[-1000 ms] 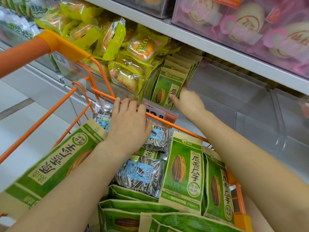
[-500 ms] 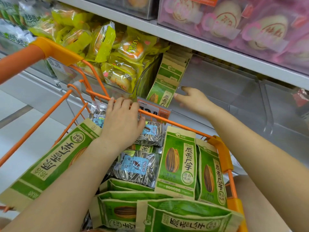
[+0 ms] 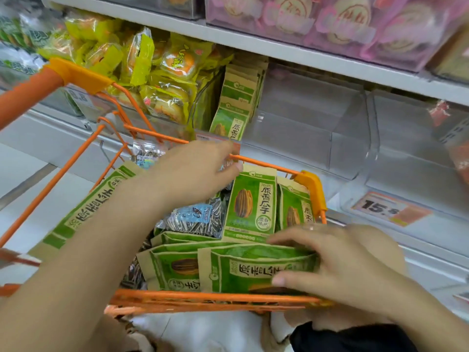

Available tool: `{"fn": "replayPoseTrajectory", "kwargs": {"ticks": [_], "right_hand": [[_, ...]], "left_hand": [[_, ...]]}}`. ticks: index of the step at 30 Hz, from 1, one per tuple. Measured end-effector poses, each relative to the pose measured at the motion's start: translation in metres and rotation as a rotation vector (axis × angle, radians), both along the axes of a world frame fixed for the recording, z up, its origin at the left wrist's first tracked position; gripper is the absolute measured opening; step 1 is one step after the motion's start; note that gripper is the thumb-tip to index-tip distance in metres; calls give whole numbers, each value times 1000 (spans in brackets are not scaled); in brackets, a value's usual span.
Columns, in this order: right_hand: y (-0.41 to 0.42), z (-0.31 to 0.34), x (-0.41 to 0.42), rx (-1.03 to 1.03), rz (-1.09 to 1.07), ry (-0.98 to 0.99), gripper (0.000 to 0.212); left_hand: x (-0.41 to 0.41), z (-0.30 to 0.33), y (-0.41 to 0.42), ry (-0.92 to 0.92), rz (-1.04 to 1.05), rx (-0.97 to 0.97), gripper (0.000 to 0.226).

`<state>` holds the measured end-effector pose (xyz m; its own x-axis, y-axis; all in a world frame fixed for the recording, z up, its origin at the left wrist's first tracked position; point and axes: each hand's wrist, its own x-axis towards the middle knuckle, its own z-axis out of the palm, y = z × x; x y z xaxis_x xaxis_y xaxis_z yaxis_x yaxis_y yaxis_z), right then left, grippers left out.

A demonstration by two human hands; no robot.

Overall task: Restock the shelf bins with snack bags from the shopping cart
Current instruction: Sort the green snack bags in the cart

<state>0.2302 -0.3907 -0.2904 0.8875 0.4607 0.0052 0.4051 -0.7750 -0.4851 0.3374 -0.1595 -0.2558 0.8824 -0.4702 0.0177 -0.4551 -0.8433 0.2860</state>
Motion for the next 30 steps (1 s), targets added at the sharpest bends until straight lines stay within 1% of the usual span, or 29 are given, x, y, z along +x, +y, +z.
{"fn": "replayPoseTrajectory", "kwargs": {"ticks": [1, 4, 5, 6, 8, 10, 11, 13, 14, 15, 17, 18, 20, 21, 23, 27, 28, 30], "right_hand": [[2, -4, -3, -45, 29, -40, 64], [10, -12, -2, -90, 33, -49, 71], [11, -11, 1, -104, 22, -47, 71], [10, -9, 4, -77, 6, -24, 67], [7, 1, 9, 118, -71, 15, 52], [0, 11, 14, 332, -211, -34, 38], [-2, 15, 17, 422, -284, -64, 36], [-2, 18, 22, 579, -400, -78, 33], [-1, 17, 24, 672, -437, -45, 34], [1, 16, 26, 774, -460, 12, 35], [6, 14, 26, 919, -496, 127, 37], [8, 12, 26, 965, -511, 171, 37], [11, 8, 24, 1028, -525, 225, 32], [12, 6, 24, 1053, -530, 239, 29], [12, 3, 24, 1107, -539, 263, 26], [11, -1, 25, 1168, -567, 287, 28], [12, -1, 26, 1187, -569, 299, 30], [15, -2, 28, 1222, -571, 317, 34]], "left_hand": [[-11, 1, 1, 20, -4, -40, 40], [-37, -2, 10, 54, 58, -209, 39], [-43, -6, 16, 58, 89, -240, 38], [-49, -10, 24, 63, 125, -259, 36], [-59, -18, 43, 48, 187, -282, 28], [-68, -24, 57, 29, 206, -271, 19], [-71, -28, 62, 53, 196, -251, 14], [-78, -34, 62, 166, 142, -208, 9], [-81, -36, 59, 218, 101, -177, 13], [-83, -40, 55, 246, 56, -133, 23], [-86, -48, 47, 237, -9, -39, 43], [-87, -50, 43, 216, -17, -3, 48], [-87, -54, 37, 154, -22, -12, 44], [-87, -56, 35, 128, -28, -59, 39], [-88, -61, 36, 142, -36, -187, 31], [-95, -60, 46, 287, 25, -427, 18], [-96, -56, 47, 302, 58, -532, 16], [-95, -42, 48, 260, 154, -795, 20]]}}
